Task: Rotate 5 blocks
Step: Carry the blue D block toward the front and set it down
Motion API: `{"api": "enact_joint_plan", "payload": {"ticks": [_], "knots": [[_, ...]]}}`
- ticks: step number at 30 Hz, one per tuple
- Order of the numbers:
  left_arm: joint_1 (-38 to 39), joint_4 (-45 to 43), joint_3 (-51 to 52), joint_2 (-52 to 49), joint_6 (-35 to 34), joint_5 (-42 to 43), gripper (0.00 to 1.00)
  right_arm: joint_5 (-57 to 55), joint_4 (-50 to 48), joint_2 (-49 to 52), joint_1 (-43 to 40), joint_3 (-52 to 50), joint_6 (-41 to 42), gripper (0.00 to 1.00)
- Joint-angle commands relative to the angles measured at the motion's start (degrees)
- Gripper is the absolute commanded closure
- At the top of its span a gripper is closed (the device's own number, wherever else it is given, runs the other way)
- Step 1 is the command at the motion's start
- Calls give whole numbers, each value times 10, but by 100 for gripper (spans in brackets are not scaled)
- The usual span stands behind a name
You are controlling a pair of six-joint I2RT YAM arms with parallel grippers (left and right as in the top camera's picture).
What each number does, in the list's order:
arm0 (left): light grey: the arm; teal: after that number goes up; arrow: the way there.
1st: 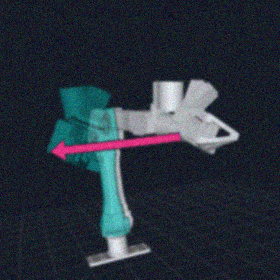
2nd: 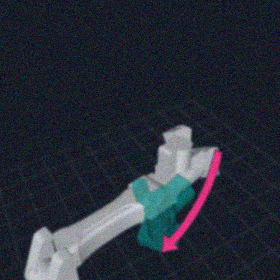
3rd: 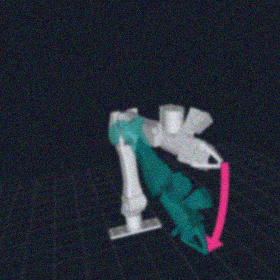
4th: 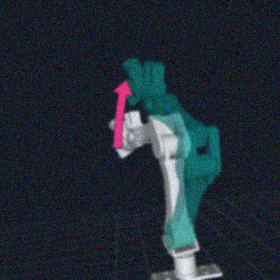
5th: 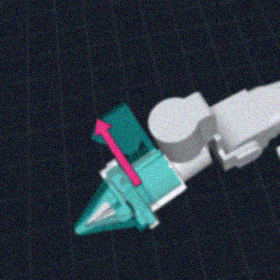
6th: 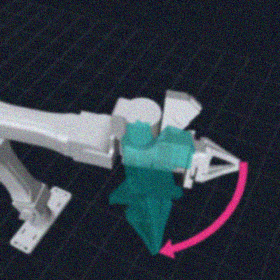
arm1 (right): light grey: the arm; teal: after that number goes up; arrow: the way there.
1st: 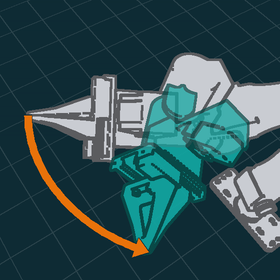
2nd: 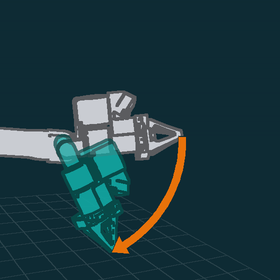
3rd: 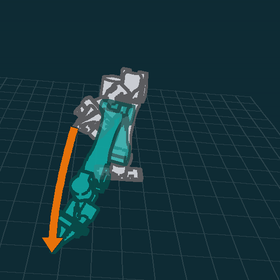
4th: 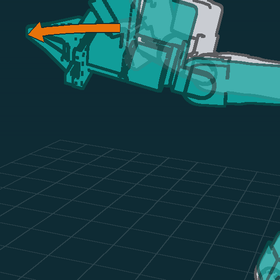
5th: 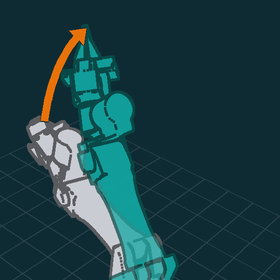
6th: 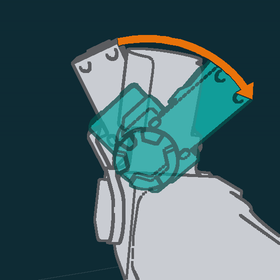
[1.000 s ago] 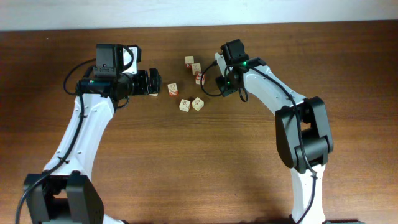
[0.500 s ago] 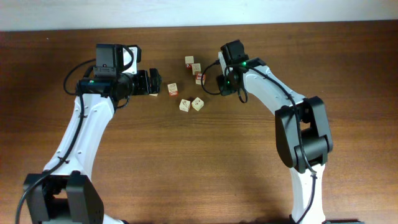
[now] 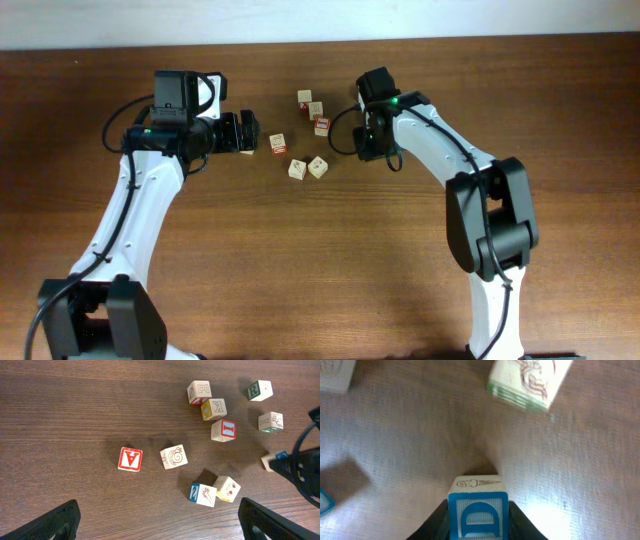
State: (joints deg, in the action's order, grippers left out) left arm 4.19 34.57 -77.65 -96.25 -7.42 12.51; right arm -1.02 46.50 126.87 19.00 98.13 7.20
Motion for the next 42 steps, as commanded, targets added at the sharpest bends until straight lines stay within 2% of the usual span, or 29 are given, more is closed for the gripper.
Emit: {"api": "enact_joint_plan", "payload": {"ticks": [1,6,11,16,17,19,20,21,26,31,33,37,42], "knots": [[2,0,-11,-3,-7,-6,1,8,67,-74,1,16,60,73],[2,0,-11,-3,-7,-6,1,7,166,-82,1,-3,106,73],[2,0,-11,-3,-7,-6,1,6,108,-82,1,-102,173,72],[2,0,-11,-3,-7,-6,1,8,70,-82,1,-150,173,71],[2,0,-11,-3,-7,-6,1,8,69,-82,1,-150,173,65],[2,0,-11,-3,-7,-6,1,9,70,-82,1,-149,173,60],[2,0,-11,-3,-7,-6,1,14,71,-82,1,-149,173,54],[2,0,-11,-3,-7,-6,1,25,73,-82,1,-147,172,50],[2,0,-11,-3,-7,-6,1,28,116,-82,1,-107,163,49],[2,0,-11,-3,-7,-6,1,18,218,-82,1,10,133,48],[2,0,-11,-3,-7,-6,1,22,238,-82,3,55,128,42],[2,0,-11,-3,-7,-6,1,66,154,-78,27,55,149,42],[2,0,-11,-3,-7,-6,1,50,32,-47,93,47,158,39]]}}
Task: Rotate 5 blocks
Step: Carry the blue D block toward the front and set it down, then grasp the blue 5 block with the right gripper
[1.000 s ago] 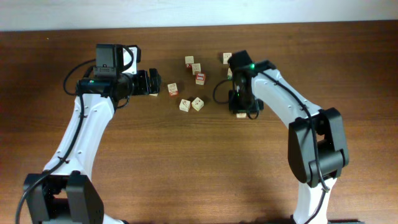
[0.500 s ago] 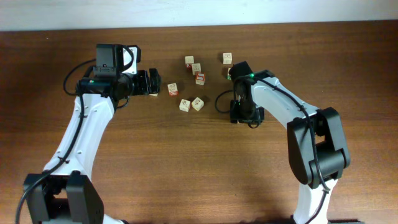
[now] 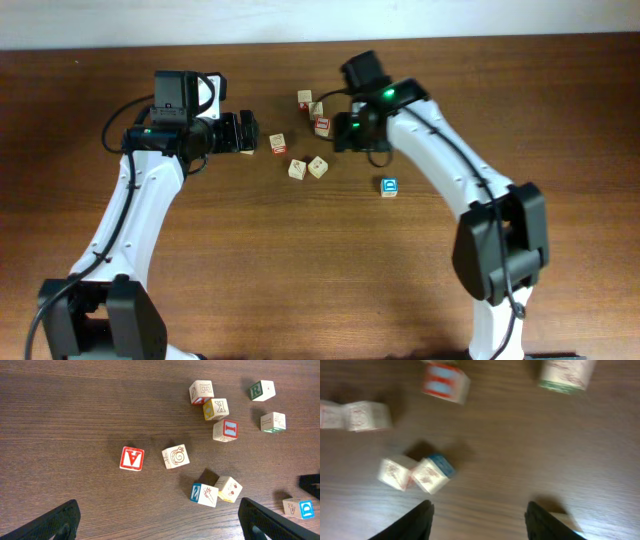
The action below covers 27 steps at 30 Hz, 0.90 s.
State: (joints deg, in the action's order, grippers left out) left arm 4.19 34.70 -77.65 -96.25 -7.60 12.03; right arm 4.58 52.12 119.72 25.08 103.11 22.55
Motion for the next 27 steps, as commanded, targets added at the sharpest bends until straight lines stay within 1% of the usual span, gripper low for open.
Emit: {"api": "enact_joint_plan", "payload": {"ticks": [1,2,3,4,9,12,19,27], "knots": [[2,-1,-11,-3,-5,-1,1,-17,-35,27,41,-4,5,39],[2,-1,-11,-3,-5,-1,1,-30,-45,35,48,-4,11,39],[2,-1,-11,-3,-5,-1,1,-47,-50,38,54,-6,34,39],[2,-1,-11,-3,-5,-1,1,-71,-50,43,61,-7,75,45],[2,-1,-11,-3,-5,-1,1,-83,-64,73,67,-10,183,46],[2,-1,-11,-3,-5,-1,1,-82,-66,89,68,-12,229,45],[2,-1,-11,-3,-5,-1,1,-69,-75,104,68,-13,260,44],[2,-1,-11,-3,-5,-1,1,-46,-72,112,68,-13,253,45]]}}
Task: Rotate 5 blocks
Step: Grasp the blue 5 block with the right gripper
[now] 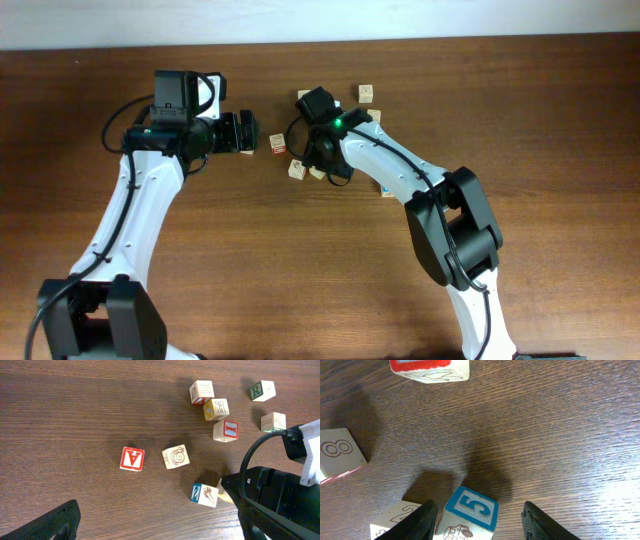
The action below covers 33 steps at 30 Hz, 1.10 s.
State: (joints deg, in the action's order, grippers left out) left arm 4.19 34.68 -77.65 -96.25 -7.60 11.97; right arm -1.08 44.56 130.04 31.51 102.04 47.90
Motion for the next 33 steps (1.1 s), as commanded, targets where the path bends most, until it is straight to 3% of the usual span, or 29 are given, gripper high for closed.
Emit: {"api": "enact_joint_plan", "payload": {"ticks": [1,12,17,22,27,33], "knots": [[2,-1,-11,-3,-5,0,1,23,4,9,3,-2,-22,47],[2,-1,-11,-3,-5,0,1,42,28,8,0,-1,-187,62],[2,-1,-11,-3,-5,0,1,19,26,8,-10,-1,-272,55],[2,-1,-11,-3,-5,0,1,18,15,9,-3,-2,-276,55],[2,-1,-11,-3,-5,0,1,13,24,8,0,-1,-277,68],[2,-1,-11,-3,-5,0,1,5,139,-15,0,66,-256,76]]}}
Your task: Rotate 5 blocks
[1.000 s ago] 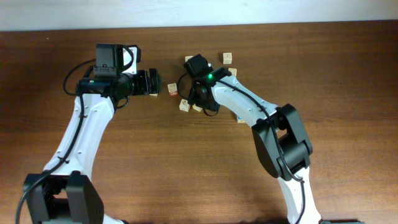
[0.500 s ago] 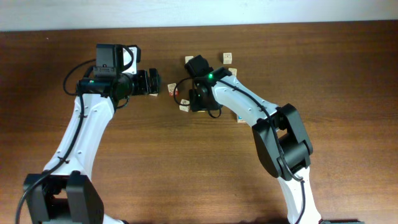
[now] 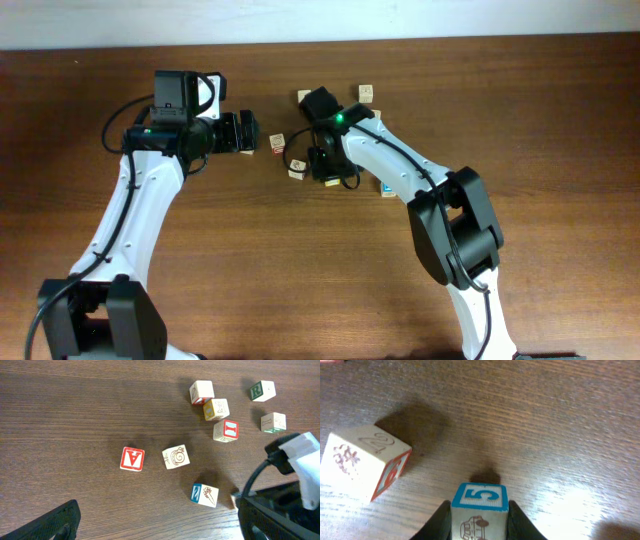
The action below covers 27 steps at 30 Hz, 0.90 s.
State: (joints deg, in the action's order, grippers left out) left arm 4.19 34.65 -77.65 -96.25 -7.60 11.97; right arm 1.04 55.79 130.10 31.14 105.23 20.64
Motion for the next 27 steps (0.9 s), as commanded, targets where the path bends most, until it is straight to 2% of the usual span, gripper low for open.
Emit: {"api": "enact_joint_plan", "payload": {"ticks": [1,6,16,27], "knots": [[2,0,-11,-3,-5,0,1,-21,44,-27,3,35,27,76],[2,0,-11,-3,-5,0,1,-53,117,-40,-8,24,81,76],[2,0,-11,-3,-5,0,1,-76,85,-40,-65,-47,95,76],[2,0,-11,-3,-5,0,1,-72,88,-40,-61,-51,95,74]]}}
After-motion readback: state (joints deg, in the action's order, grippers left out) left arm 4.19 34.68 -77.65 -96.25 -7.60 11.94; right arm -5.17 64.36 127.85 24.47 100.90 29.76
